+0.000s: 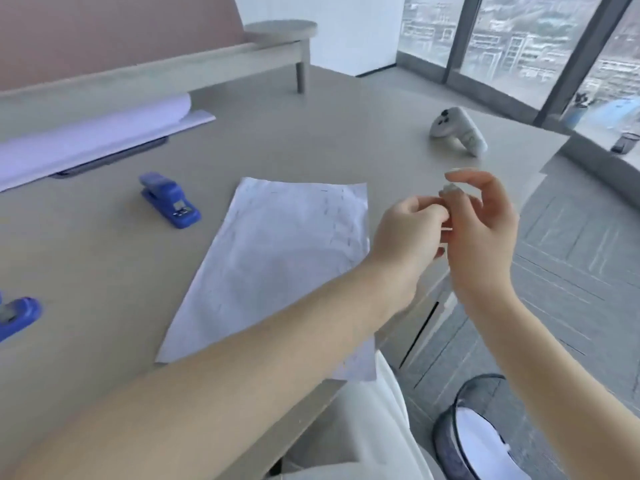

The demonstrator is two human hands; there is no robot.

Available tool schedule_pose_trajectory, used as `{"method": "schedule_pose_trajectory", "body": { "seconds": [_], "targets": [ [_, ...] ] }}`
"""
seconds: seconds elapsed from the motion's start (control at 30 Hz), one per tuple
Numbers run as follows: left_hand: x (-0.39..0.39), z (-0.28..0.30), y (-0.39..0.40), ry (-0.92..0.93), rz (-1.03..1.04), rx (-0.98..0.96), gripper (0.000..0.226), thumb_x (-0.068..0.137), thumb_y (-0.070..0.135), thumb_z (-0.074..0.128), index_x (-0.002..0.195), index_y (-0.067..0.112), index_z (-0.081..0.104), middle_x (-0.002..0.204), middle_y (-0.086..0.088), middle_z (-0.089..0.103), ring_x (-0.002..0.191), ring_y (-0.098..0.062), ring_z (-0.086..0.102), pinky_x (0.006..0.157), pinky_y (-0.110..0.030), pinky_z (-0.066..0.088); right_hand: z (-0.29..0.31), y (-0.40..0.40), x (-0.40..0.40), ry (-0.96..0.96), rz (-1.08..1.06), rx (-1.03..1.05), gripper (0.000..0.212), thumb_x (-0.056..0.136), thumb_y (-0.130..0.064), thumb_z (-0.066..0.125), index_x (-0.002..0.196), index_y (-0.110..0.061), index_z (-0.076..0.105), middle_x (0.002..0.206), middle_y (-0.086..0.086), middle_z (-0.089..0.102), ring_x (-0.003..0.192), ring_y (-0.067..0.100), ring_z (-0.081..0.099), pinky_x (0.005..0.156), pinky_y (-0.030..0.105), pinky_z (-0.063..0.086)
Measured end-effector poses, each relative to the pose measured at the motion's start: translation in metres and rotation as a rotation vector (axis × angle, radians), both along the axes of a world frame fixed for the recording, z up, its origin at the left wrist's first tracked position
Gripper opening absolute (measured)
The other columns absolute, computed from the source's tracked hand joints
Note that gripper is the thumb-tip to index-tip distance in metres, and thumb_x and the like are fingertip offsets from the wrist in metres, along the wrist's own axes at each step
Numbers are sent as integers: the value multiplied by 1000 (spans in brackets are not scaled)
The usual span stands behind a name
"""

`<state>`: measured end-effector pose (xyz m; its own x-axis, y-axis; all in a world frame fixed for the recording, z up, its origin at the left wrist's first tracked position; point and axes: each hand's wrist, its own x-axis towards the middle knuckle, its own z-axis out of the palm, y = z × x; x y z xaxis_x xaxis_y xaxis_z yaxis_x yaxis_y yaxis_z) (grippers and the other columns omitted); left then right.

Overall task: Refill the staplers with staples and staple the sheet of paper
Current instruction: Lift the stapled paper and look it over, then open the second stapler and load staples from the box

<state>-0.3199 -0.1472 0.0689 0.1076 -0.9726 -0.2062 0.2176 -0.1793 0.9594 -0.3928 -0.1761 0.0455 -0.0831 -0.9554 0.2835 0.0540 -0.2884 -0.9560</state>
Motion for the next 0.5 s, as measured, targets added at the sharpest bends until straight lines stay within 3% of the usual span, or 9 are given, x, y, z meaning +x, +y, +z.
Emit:
{"method": "schedule_pose_trajectory", "body": {
  "seconds": [0.13,0.23,0.3,0.37,0.43,0.5],
  "targets": [
    [81,11,45,-203,73,-65,20,90,16,45,102,16,61,95,1,66,88,-13,62,82,-25,48,14,19,65,67,210,-125,27,88,-3,49,78,-27,58,80,-9,60,66,2,57,60,13,44],
    [122,0,80,-590,38,-63,23,93,26,41,111,29,55,105,12,58,92,0,55,73,-11,44,11,23,103,135,361,-135,25,88,-4,49,87,-27,58,84,-17,60,75,2,56,68,12,45],
    [138,-17,105,-833,-123,-8,39,96,35,32,134,35,34,135,10,43,119,-3,42,86,-13,33,3,23,125,210,451,-114,25,89,-6,49,104,-26,51,92,-13,60,78,-3,56,72,9,44],
    [152,-38,128,-1122,-308,24,50,97,41,22,144,36,7,154,10,15,140,-5,10,104,-16,10,-7,22,144,323,525,-109,31,90,-12,51,114,-30,44,100,-12,59,80,-11,55,72,4,42],
    [170,-52,146,-1326,-366,6,54,95,48,17,144,38,-6,156,14,-2,140,-2,-8,110,-22,-5,-17,20,161,458,598,-111,35,90,-17,52,120,-31,41,108,-11,56,90,-9,54,78,8,42],
    [193,-55,157,-1419,-373,1,55,93,53,15,143,41,-6,155,18,-2,140,-2,-10,114,-29,-6,-28,19,176,597,659,-111,40,90,-22,54,126,-28,40,115,-9,53,101,3,53,86,19,42]
  ]
}}
